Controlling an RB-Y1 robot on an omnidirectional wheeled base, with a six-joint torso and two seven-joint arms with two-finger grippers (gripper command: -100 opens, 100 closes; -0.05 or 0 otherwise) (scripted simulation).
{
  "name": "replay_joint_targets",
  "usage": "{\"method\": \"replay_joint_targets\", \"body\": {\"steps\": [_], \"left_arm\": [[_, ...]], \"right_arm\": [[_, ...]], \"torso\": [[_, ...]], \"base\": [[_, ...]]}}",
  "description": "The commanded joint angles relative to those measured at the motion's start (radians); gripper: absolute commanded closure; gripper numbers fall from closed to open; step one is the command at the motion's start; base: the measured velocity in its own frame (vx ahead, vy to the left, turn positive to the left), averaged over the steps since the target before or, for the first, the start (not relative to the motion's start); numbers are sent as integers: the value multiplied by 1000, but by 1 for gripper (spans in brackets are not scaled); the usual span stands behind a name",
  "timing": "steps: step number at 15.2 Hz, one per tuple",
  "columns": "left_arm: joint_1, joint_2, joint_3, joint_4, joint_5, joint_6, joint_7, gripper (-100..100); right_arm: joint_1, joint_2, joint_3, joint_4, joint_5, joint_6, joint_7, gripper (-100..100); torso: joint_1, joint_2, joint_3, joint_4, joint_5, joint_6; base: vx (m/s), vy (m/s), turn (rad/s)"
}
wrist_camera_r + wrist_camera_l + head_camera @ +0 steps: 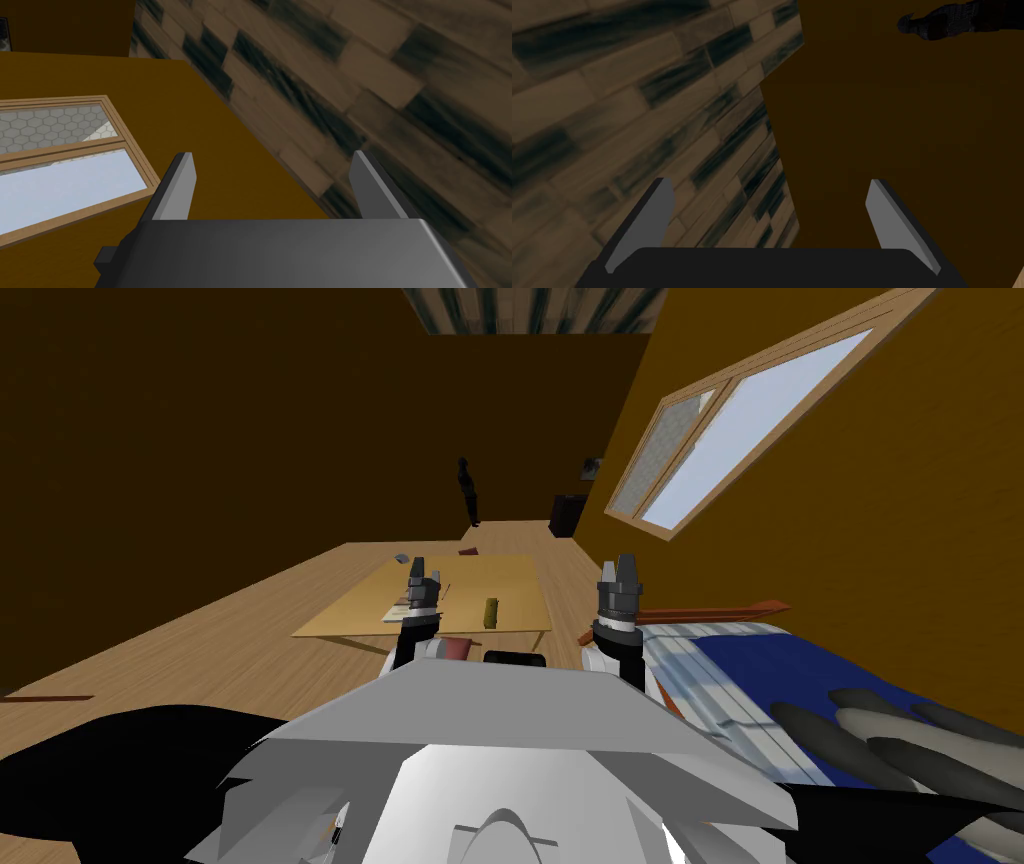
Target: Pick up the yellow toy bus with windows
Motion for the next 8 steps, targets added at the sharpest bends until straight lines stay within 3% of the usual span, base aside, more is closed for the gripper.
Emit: {"method": "replay_joint_targets", "body": {"steps": [1,3,4,8], "left_arm": [[-2,31,-4,5,9,10,-3,-100],[-8,81,-14,18,32,33,-11,-100],[-8,81,-14,18,32,33,-11,-100],[-23,171,-38,48,86,90,-30,-100]], "right_arm": [[0,0,0,0,0,0,0,0],[0,0,0,0,0,0,0,0],[0,0,0,0,0,0,0,0],[0,0,0,0,0,0,0,0]], "torso": [[0,0,0,0,0,0],[0,5,3,1,0,0],[0,8,4,2,0,0],[1,7,4,2,0,0]], "base": [[-48,-1,-17],[-132,-9,-87],[-140,-10,-75],[-76,7,-107]]}}
